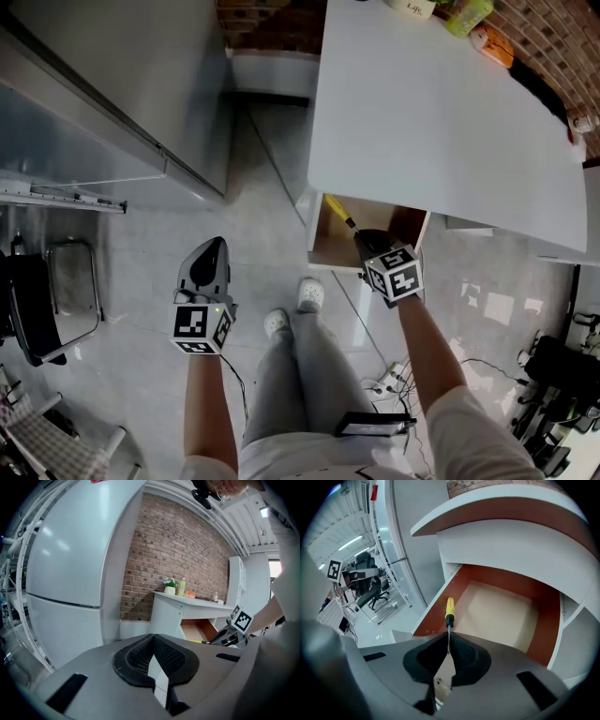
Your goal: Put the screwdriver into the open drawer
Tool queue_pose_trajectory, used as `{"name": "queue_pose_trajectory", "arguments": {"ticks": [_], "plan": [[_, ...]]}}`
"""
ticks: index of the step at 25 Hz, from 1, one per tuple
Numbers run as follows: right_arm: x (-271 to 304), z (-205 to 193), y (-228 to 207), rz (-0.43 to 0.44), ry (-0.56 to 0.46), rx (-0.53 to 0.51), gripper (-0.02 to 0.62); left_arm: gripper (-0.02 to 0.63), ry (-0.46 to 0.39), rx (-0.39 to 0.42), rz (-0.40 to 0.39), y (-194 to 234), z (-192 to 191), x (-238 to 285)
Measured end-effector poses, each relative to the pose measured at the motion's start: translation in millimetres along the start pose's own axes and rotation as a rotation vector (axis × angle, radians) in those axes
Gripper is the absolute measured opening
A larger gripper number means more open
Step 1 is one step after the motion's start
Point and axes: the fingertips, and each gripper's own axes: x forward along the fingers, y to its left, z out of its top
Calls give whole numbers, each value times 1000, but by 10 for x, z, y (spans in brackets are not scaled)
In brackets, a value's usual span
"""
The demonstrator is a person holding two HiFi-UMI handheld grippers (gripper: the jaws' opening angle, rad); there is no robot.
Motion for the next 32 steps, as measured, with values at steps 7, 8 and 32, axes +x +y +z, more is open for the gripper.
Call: {"name": "queue_pose_trajectory", "arguments": {"ticks": [7, 8, 32], "plan": [[169, 20, -23, 6, 40, -23, 26, 11, 7, 3, 16, 95, 32, 37], [182, 26, -30, 6, 39, -22, 26, 11, 9, 3, 17, 95, 34, 34], [-682, 486, 70, -129, -35, 28, 26, 11, -6, 38, -29, 49, 606, -324]]}}
